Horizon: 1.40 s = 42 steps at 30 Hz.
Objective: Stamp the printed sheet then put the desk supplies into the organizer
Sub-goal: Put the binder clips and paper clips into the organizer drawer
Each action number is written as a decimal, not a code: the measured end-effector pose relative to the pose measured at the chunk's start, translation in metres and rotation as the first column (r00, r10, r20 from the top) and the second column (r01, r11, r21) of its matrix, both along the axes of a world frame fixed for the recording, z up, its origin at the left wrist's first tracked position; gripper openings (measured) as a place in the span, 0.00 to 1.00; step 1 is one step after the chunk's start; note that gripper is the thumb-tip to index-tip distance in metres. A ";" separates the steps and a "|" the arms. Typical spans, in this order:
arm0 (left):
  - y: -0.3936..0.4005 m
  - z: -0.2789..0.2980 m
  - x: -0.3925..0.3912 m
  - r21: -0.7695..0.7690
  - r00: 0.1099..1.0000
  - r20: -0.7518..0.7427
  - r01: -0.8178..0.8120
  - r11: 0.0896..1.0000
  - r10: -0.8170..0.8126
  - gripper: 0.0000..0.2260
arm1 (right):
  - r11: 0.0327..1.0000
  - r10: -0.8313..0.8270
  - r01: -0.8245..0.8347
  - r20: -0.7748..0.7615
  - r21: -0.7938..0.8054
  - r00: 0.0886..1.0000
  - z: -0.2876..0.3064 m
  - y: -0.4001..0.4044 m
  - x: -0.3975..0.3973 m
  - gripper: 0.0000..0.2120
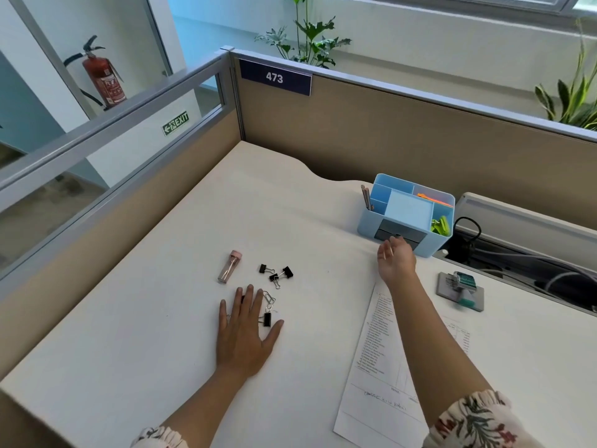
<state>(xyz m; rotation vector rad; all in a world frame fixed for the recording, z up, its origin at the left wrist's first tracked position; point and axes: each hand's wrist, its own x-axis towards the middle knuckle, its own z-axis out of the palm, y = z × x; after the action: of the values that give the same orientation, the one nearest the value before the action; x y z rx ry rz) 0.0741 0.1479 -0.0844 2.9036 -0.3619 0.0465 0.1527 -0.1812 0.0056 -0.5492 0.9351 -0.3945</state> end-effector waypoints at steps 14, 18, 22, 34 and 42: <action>0.000 0.000 0.000 -0.027 1.000 -0.014 -0.017 1.000 0.017 0.34 | 0.985 -0.005 -0.017 0.126 0.173 0.992 0.001 -0.001 -0.006 0.19; 0.000 0.000 0.000 -0.033 1.000 -0.016 -0.023 0.999 0.023 0.34 | 0.980 -0.018 -0.008 0.129 0.200 0.992 -0.007 0.008 -0.016 0.20; -0.001 0.001 0.000 -0.026 1.000 -0.015 -0.024 0.999 0.024 0.34 | 0.975 -0.024 -0.005 0.129 0.221 0.991 -0.013 0.015 -0.026 0.22; -0.002 0.003 -0.001 -0.001 0.999 -0.026 -0.031 1.000 0.031 0.34 | 0.976 -0.011 -0.014 0.114 0.216 0.993 -0.015 0.021 -0.041 0.18; -0.003 0.006 0.001 0.072 0.999 -0.028 -0.020 0.997 0.022 0.35 | 0.903 0.390 -0.391 -0.040 -0.176 0.920 -0.031 0.077 -0.041 0.12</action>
<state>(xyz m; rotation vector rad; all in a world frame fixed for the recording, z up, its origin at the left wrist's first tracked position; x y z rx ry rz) 0.0750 0.1449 -0.0787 2.9759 -0.3349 -0.0052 0.1116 -0.1039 -0.0258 -0.8866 0.7716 -0.1139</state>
